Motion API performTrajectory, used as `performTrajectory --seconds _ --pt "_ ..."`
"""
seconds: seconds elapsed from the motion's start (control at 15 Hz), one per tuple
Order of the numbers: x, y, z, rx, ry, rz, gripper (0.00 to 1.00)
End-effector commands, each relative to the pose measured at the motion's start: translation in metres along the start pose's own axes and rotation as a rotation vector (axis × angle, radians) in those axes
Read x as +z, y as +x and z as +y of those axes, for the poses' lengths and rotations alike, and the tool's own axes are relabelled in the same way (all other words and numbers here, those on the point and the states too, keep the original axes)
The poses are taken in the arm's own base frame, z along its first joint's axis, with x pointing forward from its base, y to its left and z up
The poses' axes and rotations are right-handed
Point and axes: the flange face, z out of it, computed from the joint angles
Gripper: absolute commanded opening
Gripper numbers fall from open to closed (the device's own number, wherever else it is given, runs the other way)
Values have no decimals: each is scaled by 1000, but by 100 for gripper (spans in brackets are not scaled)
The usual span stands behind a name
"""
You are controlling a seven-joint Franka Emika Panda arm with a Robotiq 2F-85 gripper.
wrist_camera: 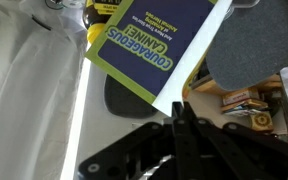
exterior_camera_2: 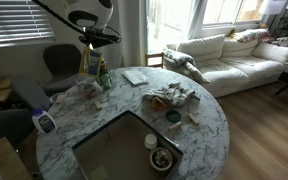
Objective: Put the yellow book in the storage box
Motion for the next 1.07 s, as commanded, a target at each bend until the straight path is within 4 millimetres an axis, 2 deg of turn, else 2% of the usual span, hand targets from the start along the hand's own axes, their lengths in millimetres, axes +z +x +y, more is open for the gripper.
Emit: performTrajectory --seconds 0.0,0.13,0.4,0.73,1.0 --pt "-9 -8 17 -91 28 36 0" --pt "-12 -6 23 -139 38 52 0" --pt "0 -3 31 -218 101 81 0" --pt "23 -16 37 -245 175 100 0" --pt "32 -27 49 -295 171 124 0"
